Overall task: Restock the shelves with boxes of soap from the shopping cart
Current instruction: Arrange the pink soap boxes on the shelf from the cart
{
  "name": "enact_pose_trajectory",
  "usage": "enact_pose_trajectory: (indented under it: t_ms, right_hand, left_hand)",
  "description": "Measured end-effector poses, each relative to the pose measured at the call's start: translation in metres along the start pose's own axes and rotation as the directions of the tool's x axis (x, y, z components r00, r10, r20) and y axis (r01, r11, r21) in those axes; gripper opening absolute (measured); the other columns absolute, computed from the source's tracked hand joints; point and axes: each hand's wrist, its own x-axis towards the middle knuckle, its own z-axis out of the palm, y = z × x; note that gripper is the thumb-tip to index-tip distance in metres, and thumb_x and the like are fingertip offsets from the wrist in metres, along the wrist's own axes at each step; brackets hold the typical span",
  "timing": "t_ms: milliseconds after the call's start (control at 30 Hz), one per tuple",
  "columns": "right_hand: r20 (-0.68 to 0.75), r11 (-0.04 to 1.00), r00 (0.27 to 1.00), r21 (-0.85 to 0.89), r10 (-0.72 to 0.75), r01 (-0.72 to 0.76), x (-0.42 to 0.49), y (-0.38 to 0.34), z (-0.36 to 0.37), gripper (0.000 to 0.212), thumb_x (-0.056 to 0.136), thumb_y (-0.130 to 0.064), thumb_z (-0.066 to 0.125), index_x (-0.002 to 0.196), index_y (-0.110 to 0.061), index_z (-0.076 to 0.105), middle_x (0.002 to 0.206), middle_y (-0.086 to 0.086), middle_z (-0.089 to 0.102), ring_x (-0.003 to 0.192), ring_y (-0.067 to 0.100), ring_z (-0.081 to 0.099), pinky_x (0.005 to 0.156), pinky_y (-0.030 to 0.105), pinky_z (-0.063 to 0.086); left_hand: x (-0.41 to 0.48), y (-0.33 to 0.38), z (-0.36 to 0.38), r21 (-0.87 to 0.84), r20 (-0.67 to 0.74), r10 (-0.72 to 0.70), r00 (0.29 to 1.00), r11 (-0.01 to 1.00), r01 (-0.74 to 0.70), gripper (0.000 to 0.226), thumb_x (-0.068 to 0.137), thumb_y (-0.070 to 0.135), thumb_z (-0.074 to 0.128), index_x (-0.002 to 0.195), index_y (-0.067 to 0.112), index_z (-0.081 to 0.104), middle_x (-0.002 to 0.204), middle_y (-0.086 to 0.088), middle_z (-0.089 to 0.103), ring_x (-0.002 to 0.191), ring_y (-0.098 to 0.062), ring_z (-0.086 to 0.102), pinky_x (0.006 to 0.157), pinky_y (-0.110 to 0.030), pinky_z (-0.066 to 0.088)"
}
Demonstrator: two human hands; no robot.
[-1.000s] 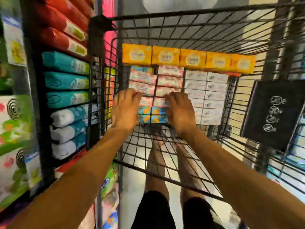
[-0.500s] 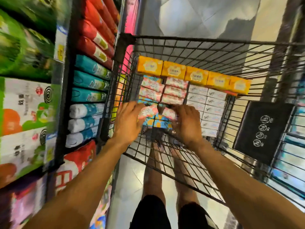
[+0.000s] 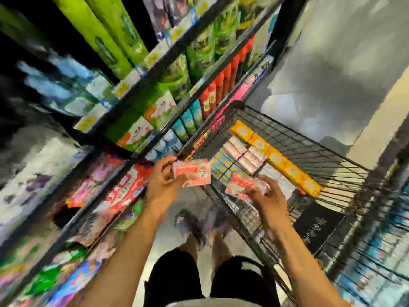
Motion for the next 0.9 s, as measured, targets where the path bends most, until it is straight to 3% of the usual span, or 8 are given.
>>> enact_pose_trajectory:
  t_ms: [167, 233, 333, 400, 500, 567, 700, 900]
  right_hand:
    - [0.147, 0.996, 0.989, -0.079, -0.031, 0.043, -0.034, -0.027, 0.042, 0.044, 0.062, -0.027, 0.086, 0.104, -0.035, 0.074, 0.097, 0.008, 0.071, 0.081, 0.018, 0.063, 0.077, 0.034, 0.052]
    - [0.241, 0.985, 0.967, -0.131, -0.077, 0.111, -0.052, -0.036, 0.064, 0.038, 0.065, -0.029, 0.082, 0.102, -0.034, 0.074, 0.089, 0.003, 0.070, 0.072, 0.009, 0.060, 0.068, 0.026, 0.050]
    - [0.355, 0.974, 0.924, -0.116, -0.141, 0.193, -0.082, -0.043, 0.101, 0.034, 0.075, -0.009, 0.085, 0.100, -0.031, 0.075, 0.081, -0.009, 0.068, 0.061, -0.004, 0.056, 0.054, 0.008, 0.044]
    - [0.434, 0.976, 0.889, -0.083, -0.148, 0.203, -0.110, -0.047, 0.129, 0.038, 0.069, -0.024, 0.088, 0.103, -0.034, 0.075, 0.085, -0.008, 0.071, 0.066, -0.001, 0.059, 0.058, 0.008, 0.048]
    - [0.501, 0.977, 0.847, -0.010, -0.179, 0.212, -0.153, -0.039, 0.171, 0.088, 0.035, -0.060, 0.098, 0.110, -0.022, 0.073, 0.092, -0.001, 0.077, 0.076, 0.005, 0.070, 0.070, 0.017, 0.057]
    - [0.548, 0.977, 0.815, 0.017, -0.188, 0.214, -0.186, -0.031, 0.199, 0.089, 0.030, -0.065, 0.098, 0.105, -0.022, 0.075, 0.101, 0.006, 0.078, 0.087, 0.014, 0.071, 0.085, 0.028, 0.059]
    - [0.609, 0.972, 0.764, 0.049, -0.212, 0.231, -0.254, -0.014, 0.243, 0.062, 0.059, -0.040, 0.096, 0.112, -0.017, 0.073, 0.108, 0.014, 0.074, 0.092, 0.018, 0.068, 0.087, 0.031, 0.058]
    - [0.690, 0.967, 0.694, 0.035, -0.206, 0.253, -0.329, 0.003, 0.282, 0.023, 0.092, 0.003, 0.067, 0.111, -0.009, 0.068, 0.088, 0.000, 0.075, 0.078, 0.009, 0.070, 0.067, 0.018, 0.056]
  left_hand:
    - [-0.080, 0.013, -0.066, -0.210, -0.140, -0.063, 0.988, 0.977, 0.033, 0.038, 0.086, -0.008, 0.068, 0.108, 0.022, 0.062, 0.092, 0.008, 0.077, 0.082, -0.010, 0.068, 0.068, -0.028, 0.055]
    - [-0.113, 0.012, -0.096, -0.271, -0.185, -0.073, 0.980, 0.962, 0.020, 0.032, 0.087, -0.004, 0.070, 0.107, 0.021, 0.065, 0.095, 0.008, 0.077, 0.083, -0.009, 0.070, 0.064, -0.026, 0.056]
    - [-0.162, 0.012, -0.142, -0.330, -0.262, -0.071, 0.962, 0.944, -0.021, 0.042, 0.075, 0.021, 0.085, 0.114, 0.019, 0.068, 0.112, -0.003, 0.076, 0.103, -0.023, 0.070, 0.087, -0.047, 0.057]
    - [-0.196, 0.013, -0.174, -0.364, -0.300, -0.041, 0.953, 0.928, -0.075, 0.055, 0.068, 0.034, 0.086, 0.117, 0.018, 0.067, 0.118, -0.008, 0.073, 0.109, -0.028, 0.068, 0.099, -0.058, 0.048]
    - [-0.244, 0.009, -0.222, -0.411, -0.377, -0.021, 0.926, 0.900, -0.147, 0.058, 0.064, 0.032, 0.085, 0.116, 0.016, 0.066, 0.117, -0.012, 0.073, 0.103, -0.027, 0.067, 0.096, -0.050, 0.049]
    - [-0.275, 0.005, -0.253, -0.429, -0.417, 0.008, 0.909, 0.880, -0.204, 0.059, 0.063, 0.027, 0.085, 0.116, 0.014, 0.065, 0.110, -0.010, 0.075, 0.095, -0.023, 0.068, 0.084, -0.038, 0.055]
    - [-0.329, -0.003, -0.310, -0.420, -0.463, 0.031, 0.886, 0.873, -0.249, 0.047, 0.075, 0.005, 0.081, 0.119, 0.011, 0.064, 0.096, 0.000, 0.076, 0.087, -0.017, 0.070, 0.067, -0.026, 0.058]
    - [-0.375, -0.007, -0.382, -0.356, -0.570, 0.074, 0.818, 0.875, -0.328, 0.038, 0.081, 0.007, 0.076, 0.116, 0.015, 0.066, 0.111, -0.008, 0.075, 0.103, -0.023, 0.073, 0.077, -0.032, 0.060]
